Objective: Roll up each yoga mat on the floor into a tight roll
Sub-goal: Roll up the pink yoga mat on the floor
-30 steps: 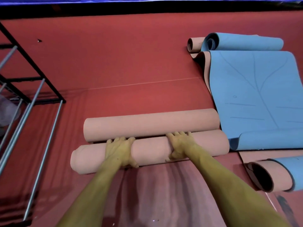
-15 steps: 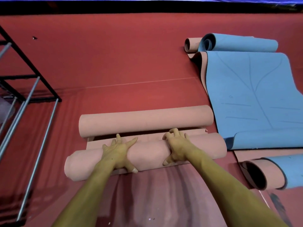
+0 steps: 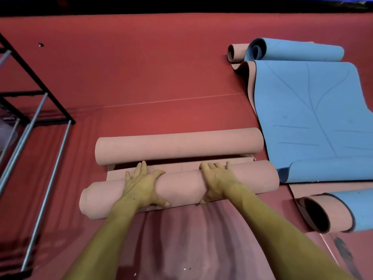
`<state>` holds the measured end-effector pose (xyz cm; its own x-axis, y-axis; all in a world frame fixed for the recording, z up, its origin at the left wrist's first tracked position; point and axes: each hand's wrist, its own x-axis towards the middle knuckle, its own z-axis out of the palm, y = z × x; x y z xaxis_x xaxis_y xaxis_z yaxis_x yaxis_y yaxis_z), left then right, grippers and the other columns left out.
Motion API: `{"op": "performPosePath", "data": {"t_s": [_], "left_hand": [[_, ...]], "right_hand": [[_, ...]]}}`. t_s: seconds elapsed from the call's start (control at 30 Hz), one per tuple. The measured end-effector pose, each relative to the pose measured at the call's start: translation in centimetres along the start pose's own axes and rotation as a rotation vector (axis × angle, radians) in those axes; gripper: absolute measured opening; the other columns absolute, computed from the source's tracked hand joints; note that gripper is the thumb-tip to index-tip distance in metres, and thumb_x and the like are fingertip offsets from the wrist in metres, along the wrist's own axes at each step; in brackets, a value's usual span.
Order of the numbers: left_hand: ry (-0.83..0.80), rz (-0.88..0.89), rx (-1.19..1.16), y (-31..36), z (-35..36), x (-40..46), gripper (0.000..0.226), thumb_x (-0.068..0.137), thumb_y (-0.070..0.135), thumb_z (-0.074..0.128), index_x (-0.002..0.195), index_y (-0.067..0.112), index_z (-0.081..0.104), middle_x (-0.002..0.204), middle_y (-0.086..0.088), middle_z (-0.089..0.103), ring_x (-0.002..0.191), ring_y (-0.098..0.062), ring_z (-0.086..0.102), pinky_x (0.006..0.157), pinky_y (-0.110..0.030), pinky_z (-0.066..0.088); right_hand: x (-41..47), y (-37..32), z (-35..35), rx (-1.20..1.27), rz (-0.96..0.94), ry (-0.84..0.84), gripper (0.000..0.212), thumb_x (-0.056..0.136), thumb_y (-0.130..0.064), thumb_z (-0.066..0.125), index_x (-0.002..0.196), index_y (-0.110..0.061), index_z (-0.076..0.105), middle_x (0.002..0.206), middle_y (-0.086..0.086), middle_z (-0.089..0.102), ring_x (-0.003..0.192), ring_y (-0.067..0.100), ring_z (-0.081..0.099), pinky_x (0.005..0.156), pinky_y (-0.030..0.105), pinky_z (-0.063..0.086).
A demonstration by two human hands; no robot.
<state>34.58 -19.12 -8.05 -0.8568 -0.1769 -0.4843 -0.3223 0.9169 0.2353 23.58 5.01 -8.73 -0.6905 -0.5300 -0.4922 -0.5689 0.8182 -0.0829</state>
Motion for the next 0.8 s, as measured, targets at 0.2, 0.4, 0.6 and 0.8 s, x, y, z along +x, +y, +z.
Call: {"op": "performPosePath", "data": {"t_s": [0.2,0.4,0.6,0.8], "left_hand": [[0.080,-0.050,0.112,1.7,1.0,0.0,0.142,0.052,0.079,0.083,0.163,0.039,0.005,0.172,-0.019,-0.005,0.160,-0.029,-0.007,0.126,-0.061,0.000],[0.230,-0.002,0.119,0.7,1.4,0.3,0.116,0.054,0.087,0.075,0.151,0.044,0.029,0.171,-0.012,0.015,0.159,-0.025,0.009,0.125,-0.058,0.010],[0.138,-0.011,0.112,0.7,0.6,1.4,0.124,0.053,0.088,0.073,0.159,0.046,0.023,0.173,0.000,0.017,0.158,-0.020,0.017,0.124,-0.060,0.010],[0.153,0.022,0.151,0.3,0.4,1.2,0.124,0.042,0.088,0.075,0.151,0.050,0.032,0.147,0.016,0.047,0.140,-0.015,0.041,0.115,-0.053,0.026]], "right_hand": [[0.4,0.2,-1.0,-0.034,0.030,0.034,0.116,0.055,-0.074,0.085,0.152,-0.032,0.036,0.143,0.008,0.034,0.132,0.035,0.035,0.118,0.059,0.026],[1.0,0.5,-2.0,0.081,0.059,0.021,0.111,0.062,-0.067,0.087,0.146,-0.016,0.035,0.147,0.006,0.047,0.138,0.030,0.044,0.121,0.059,0.022],[0.6,1.2,-1.5,0.057,0.038,0.068,0.112,0.067,-0.079,0.074,0.158,-0.028,0.032,0.159,0.008,0.031,0.147,0.036,0.026,0.123,0.056,0.021],[-0.1,1.1,0.9,-0.144,0.047,0.197,0.133,0.051,-0.076,0.085,0.159,-0.032,0.022,0.142,0.007,0.042,0.133,0.032,0.039,0.121,0.059,0.022]]}}
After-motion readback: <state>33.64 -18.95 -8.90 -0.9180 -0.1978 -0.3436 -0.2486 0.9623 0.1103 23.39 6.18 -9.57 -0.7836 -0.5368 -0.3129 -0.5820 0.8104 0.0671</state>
